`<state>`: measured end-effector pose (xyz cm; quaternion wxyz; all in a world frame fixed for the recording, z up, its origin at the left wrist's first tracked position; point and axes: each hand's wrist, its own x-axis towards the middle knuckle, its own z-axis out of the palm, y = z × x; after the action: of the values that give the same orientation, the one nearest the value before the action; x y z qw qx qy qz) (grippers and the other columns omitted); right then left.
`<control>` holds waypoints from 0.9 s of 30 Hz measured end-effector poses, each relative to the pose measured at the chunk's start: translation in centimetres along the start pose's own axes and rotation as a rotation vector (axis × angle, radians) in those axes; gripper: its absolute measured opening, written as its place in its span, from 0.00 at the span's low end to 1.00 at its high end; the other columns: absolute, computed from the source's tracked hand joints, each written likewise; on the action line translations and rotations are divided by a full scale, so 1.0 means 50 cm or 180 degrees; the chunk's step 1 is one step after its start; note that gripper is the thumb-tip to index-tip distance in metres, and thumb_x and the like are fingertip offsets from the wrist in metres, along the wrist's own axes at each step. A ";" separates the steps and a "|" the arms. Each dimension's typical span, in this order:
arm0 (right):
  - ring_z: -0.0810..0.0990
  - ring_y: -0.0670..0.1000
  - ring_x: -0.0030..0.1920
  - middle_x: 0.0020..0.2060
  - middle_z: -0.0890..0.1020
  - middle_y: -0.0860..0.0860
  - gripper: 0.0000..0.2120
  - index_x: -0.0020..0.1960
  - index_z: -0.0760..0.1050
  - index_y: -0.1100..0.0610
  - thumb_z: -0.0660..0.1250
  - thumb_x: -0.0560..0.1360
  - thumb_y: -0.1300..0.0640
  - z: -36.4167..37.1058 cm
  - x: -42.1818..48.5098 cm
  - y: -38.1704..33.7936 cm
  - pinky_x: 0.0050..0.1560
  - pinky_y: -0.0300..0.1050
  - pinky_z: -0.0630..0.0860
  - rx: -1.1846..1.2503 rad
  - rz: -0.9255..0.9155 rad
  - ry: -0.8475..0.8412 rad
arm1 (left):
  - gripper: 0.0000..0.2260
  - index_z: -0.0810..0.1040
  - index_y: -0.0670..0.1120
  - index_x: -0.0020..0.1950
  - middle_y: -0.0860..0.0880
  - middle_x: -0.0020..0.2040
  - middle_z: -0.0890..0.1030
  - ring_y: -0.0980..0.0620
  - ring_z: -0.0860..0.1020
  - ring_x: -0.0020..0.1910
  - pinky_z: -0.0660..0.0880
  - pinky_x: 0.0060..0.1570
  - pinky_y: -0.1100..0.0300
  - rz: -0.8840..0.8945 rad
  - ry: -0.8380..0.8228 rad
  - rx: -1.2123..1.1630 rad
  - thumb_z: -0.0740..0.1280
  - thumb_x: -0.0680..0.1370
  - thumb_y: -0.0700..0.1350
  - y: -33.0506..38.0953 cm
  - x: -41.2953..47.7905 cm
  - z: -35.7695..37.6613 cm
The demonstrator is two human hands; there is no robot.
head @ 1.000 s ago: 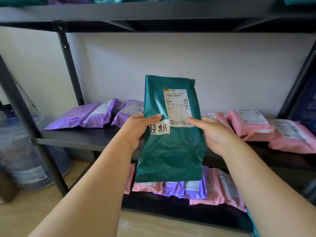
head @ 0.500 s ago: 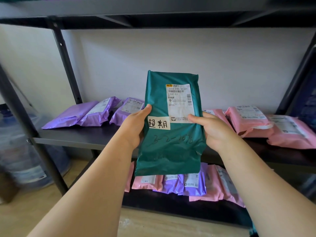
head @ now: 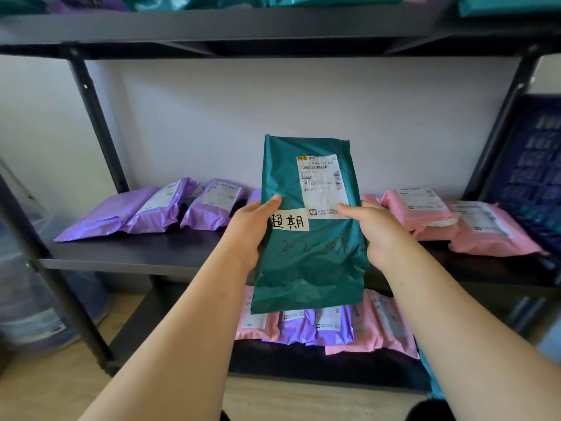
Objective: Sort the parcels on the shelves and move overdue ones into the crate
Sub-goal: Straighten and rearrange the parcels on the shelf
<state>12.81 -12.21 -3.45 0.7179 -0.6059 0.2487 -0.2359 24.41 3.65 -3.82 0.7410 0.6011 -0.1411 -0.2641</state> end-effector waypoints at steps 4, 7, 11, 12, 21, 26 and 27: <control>0.85 0.52 0.41 0.42 0.86 0.52 0.05 0.47 0.78 0.55 0.68 0.77 0.64 -0.039 -0.017 -0.024 0.42 0.49 0.81 -0.0096 -0.0034 0.0172 | 0.09 0.82 0.43 0.55 0.42 0.47 0.86 0.42 0.84 0.48 0.81 0.52 0.45 -0.0040 -0.0142 0.0094 0.69 0.79 0.47 -0.007 0.003 0.032; 0.85 0.55 0.48 0.54 0.82 0.56 0.08 0.53 0.74 0.62 0.69 0.75 0.66 -0.071 -0.015 -0.048 0.39 0.49 0.82 -0.0248 0.0020 0.0343 | 0.09 0.82 0.43 0.54 0.42 0.47 0.86 0.43 0.85 0.48 0.81 0.51 0.47 -0.0006 -0.0272 0.0275 0.69 0.79 0.46 -0.003 0.013 0.063; 0.85 0.57 0.46 0.50 0.85 0.58 0.14 0.60 0.76 0.61 0.65 0.75 0.67 -0.096 0.000 -0.071 0.46 0.54 0.83 -0.0402 0.0146 0.0456 | 0.09 0.82 0.42 0.54 0.43 0.46 0.86 0.43 0.85 0.48 0.81 0.50 0.48 0.0004 -0.0390 0.0445 0.69 0.79 0.45 0.003 0.041 0.106; 0.85 0.57 0.45 0.48 0.86 0.57 0.12 0.58 0.78 0.60 0.65 0.76 0.66 -0.099 0.004 -0.075 0.46 0.54 0.83 -0.0422 0.0151 0.0493 | 0.08 0.82 0.42 0.53 0.43 0.46 0.86 0.42 0.85 0.48 0.81 0.50 0.47 0.0000 -0.0398 0.0464 0.69 0.78 0.45 0.006 0.050 0.114; 0.82 0.61 0.53 0.51 0.84 0.57 0.26 0.52 0.80 0.56 0.69 0.53 0.56 -0.111 0.135 -0.055 0.60 0.62 0.76 -0.0567 0.0369 0.1006 | 0.12 0.83 0.45 0.48 0.45 0.44 0.86 0.43 0.85 0.46 0.79 0.56 0.44 -0.0133 -0.0362 0.0453 0.70 0.76 0.53 -0.003 0.180 0.158; 0.80 0.60 0.55 0.51 0.83 0.56 0.28 0.48 0.80 0.59 0.68 0.48 0.54 -0.113 0.215 -0.071 0.61 0.60 0.75 -0.0692 0.0712 0.1138 | 0.11 0.82 0.45 0.50 0.45 0.46 0.86 0.43 0.85 0.48 0.81 0.53 0.47 -0.0366 -0.0489 0.0753 0.71 0.76 0.52 0.029 0.290 0.198; 0.80 0.59 0.53 0.50 0.83 0.57 0.25 0.47 0.79 0.61 0.68 0.52 0.55 -0.113 0.221 -0.081 0.60 0.56 0.75 -0.0711 0.0785 0.1211 | 0.10 0.82 0.45 0.50 0.45 0.46 0.86 0.43 0.85 0.48 0.80 0.55 0.45 -0.0444 -0.0516 0.0790 0.71 0.76 0.50 0.037 0.308 0.208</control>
<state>17.49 -24.14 -1.04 0.6101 -0.5913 0.4759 -0.2273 31.99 -13.22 -1.25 0.6270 0.6731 -0.1899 -0.3430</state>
